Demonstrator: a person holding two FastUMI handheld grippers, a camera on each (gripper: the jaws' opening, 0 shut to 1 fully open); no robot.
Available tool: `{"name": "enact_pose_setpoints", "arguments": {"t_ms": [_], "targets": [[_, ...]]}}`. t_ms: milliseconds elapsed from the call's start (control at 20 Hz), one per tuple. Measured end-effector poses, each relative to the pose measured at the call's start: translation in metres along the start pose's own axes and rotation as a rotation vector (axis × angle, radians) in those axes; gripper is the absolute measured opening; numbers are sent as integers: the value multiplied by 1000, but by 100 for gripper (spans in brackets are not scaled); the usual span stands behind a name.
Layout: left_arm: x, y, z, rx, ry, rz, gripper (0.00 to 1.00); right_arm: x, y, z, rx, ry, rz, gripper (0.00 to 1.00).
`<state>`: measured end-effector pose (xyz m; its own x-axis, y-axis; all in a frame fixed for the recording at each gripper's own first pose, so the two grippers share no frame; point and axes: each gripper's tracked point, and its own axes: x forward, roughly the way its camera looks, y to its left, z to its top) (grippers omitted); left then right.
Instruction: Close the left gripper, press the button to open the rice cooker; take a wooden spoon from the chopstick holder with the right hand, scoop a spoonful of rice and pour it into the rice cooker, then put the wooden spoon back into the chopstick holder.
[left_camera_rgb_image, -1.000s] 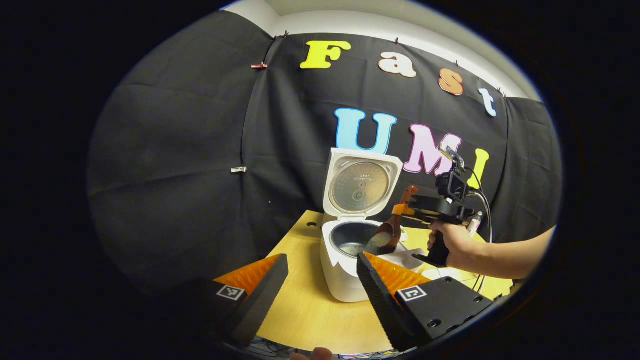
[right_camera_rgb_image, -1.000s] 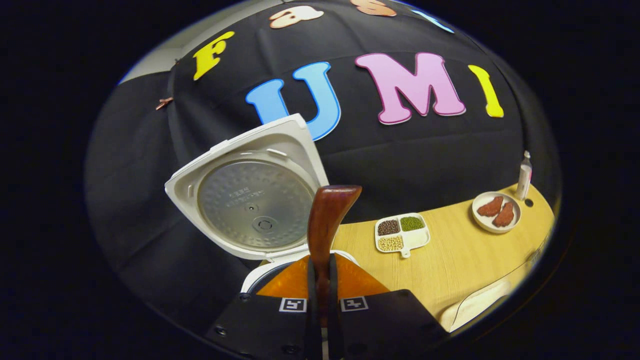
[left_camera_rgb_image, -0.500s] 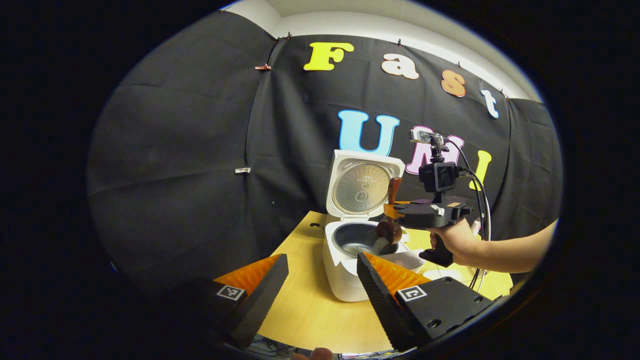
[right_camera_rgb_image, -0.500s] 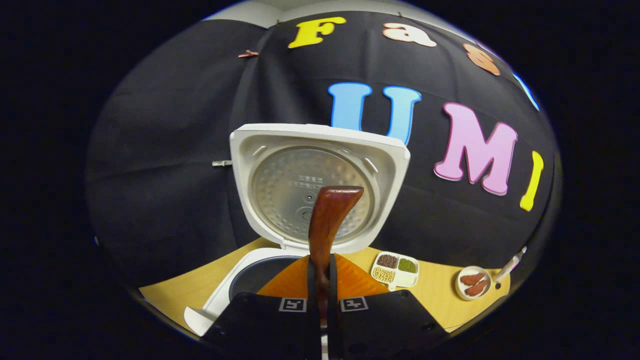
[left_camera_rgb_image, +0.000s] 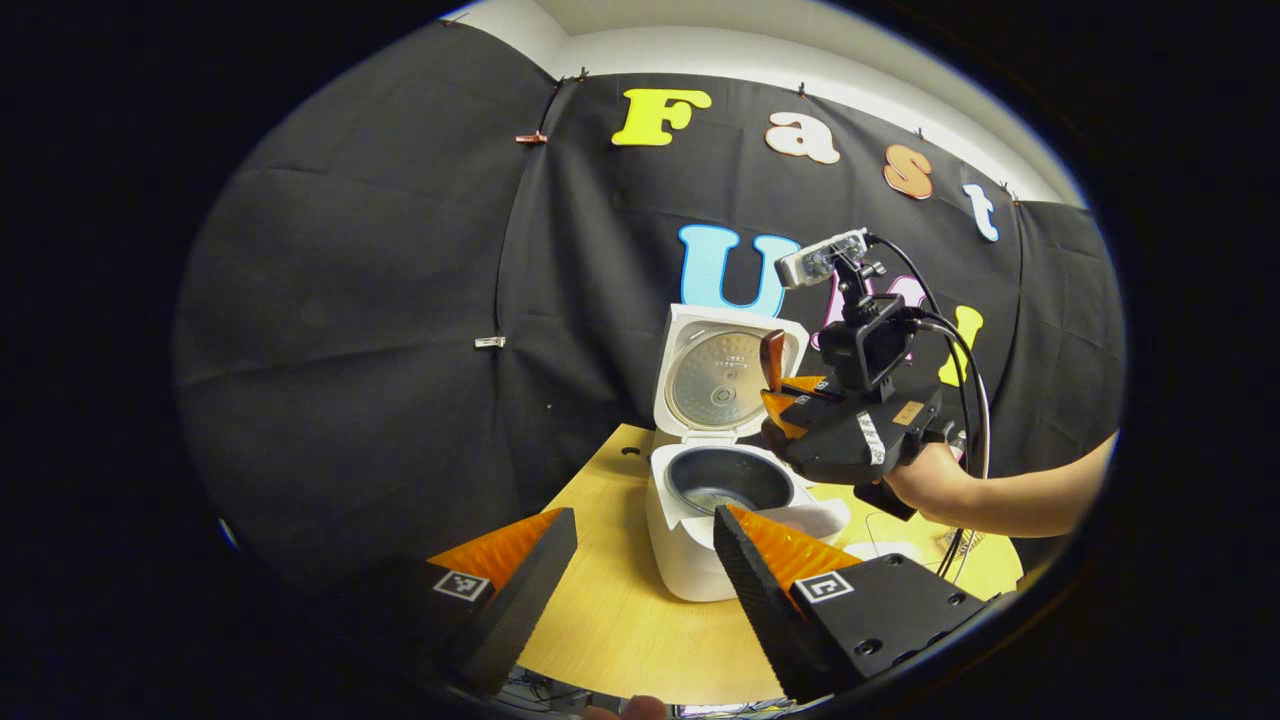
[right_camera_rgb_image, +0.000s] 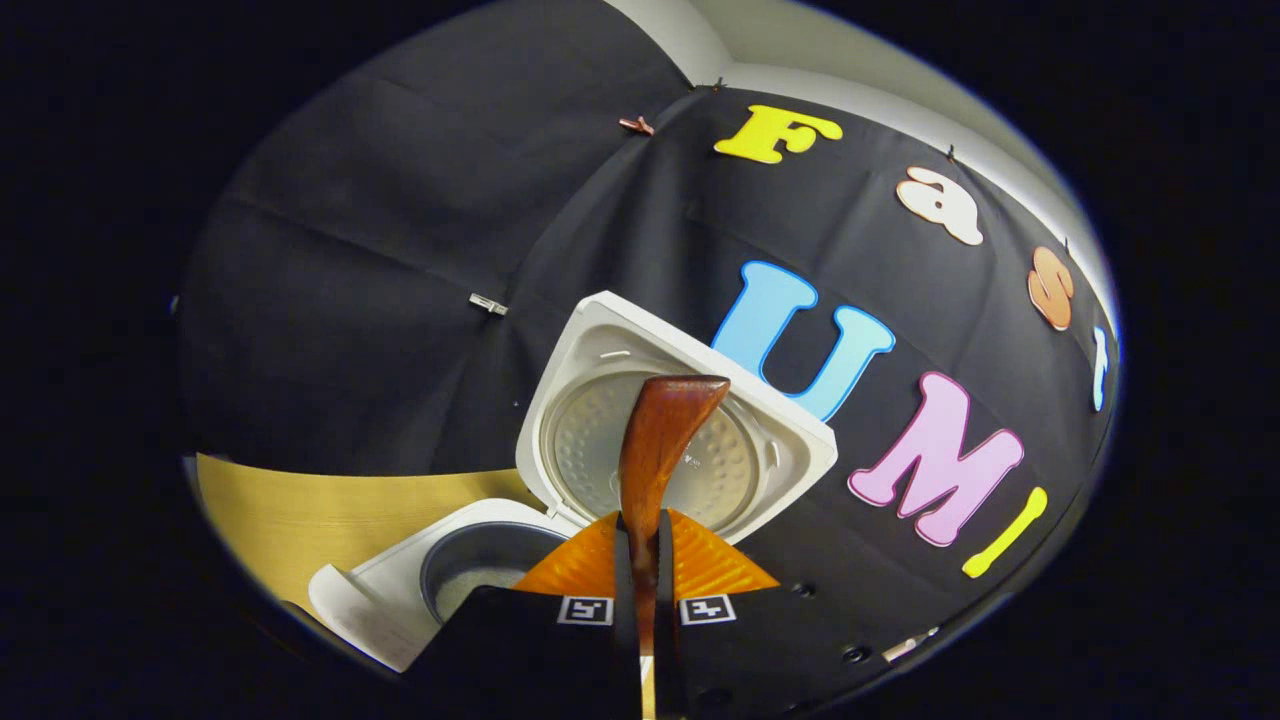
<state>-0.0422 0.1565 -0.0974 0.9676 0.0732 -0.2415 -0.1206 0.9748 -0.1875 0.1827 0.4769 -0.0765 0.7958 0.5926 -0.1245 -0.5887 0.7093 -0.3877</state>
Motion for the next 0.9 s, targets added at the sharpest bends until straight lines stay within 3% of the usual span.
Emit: {"name": "enact_pose_setpoints", "arguments": {"t_ms": [150,300,600,900], "targets": [[-5,-2,-2,5,-1,0,95,-3,-2,-5,90,33,4,10],[-9,-4,-2,11,-1,1,95,-4,-19,-17,210,81,-37,10],[-16,-9,0,18,-8,-1,95,-15,-49,-32,626,140,-88,10],[-23,-18,0,25,-9,-1,95,-56,-99,-31,980,85,-122,10]]}}
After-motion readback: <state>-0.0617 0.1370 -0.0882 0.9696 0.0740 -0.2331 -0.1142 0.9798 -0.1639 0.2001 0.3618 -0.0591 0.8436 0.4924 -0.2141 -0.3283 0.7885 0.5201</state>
